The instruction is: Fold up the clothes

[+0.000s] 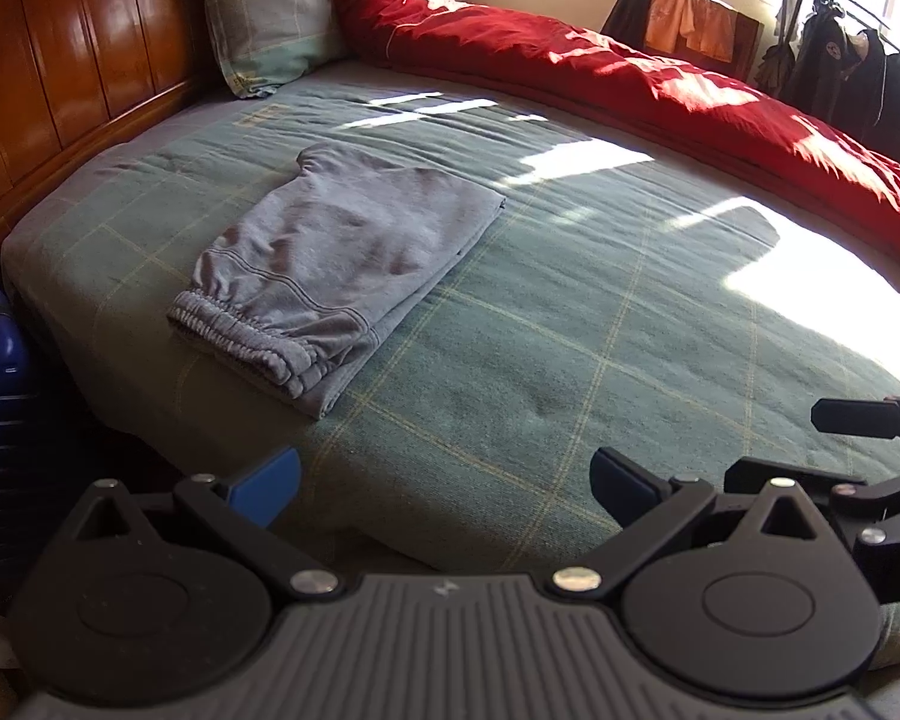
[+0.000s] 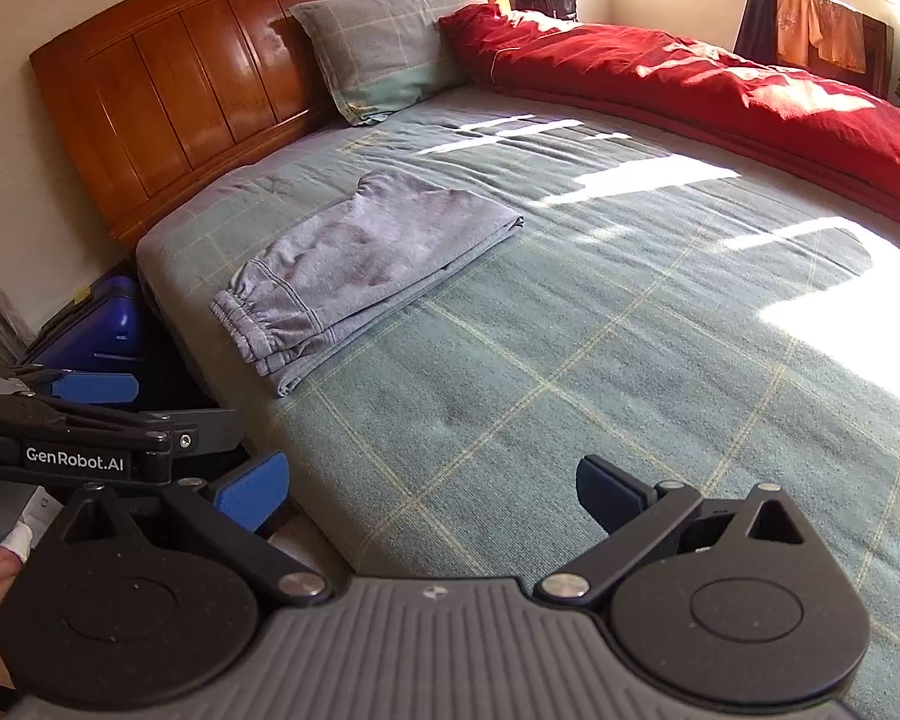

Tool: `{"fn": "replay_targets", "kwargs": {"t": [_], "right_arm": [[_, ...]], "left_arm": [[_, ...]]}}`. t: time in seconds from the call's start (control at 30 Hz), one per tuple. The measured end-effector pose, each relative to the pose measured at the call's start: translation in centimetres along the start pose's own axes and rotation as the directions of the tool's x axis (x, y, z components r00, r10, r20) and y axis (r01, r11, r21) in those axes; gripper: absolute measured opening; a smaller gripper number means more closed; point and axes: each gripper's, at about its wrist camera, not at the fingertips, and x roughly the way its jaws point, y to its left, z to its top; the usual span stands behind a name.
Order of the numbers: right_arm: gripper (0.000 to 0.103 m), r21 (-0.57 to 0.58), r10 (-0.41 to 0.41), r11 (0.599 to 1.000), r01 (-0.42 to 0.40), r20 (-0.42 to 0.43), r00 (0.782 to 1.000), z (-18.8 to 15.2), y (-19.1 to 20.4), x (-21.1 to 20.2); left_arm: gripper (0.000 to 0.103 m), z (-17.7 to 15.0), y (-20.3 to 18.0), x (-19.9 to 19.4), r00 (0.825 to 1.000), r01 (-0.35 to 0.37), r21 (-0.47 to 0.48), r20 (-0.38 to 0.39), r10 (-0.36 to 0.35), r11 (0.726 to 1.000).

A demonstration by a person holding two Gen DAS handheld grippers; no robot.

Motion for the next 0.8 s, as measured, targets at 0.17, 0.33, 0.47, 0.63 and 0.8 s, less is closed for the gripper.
{"fn": "replay_targets", "kwargs": {"t": [0.17,0.33,0.47,0.63,0.8], "right_arm": [[0.103,-0.015,0.015,1.0,-0.015,-0.001,1.0,0.7,0.5,0.8],[0.103,-0.021,0.023,1.0,-0.023,-0.008,1.0,1.1,1.0,1.5],[0.103,-0.028,0.028,0.999,-0.029,-0.012,1.0,1.3,1.4,1.9],[0.103,-0.029,0.034,0.999,-0.035,-0.017,0.999,1.4,1.6,2.1],[0.103,-0.029,0.036,0.999,-0.036,-0.023,0.999,1.4,1.8,2.3]], "left_arm": [[0.102,0.0,0.5,0.2,1.0,-0.008,-0.007,-0.006,0.008,1.0],[0.102,-0.1,1.1,0.4,1.0,-0.018,-0.014,-0.012,0.018,1.0],[0.102,-0.2,1.6,0.5,1.0,-0.022,-0.021,-0.016,0.022,1.0],[0.102,-0.2,1.8,0.6,0.999,-0.03,-0.022,-0.021,0.03,0.999],[0.102,-0.2,2.0,0.7,0.999,-0.036,-0.022,-0.026,0.036,0.999]]}}
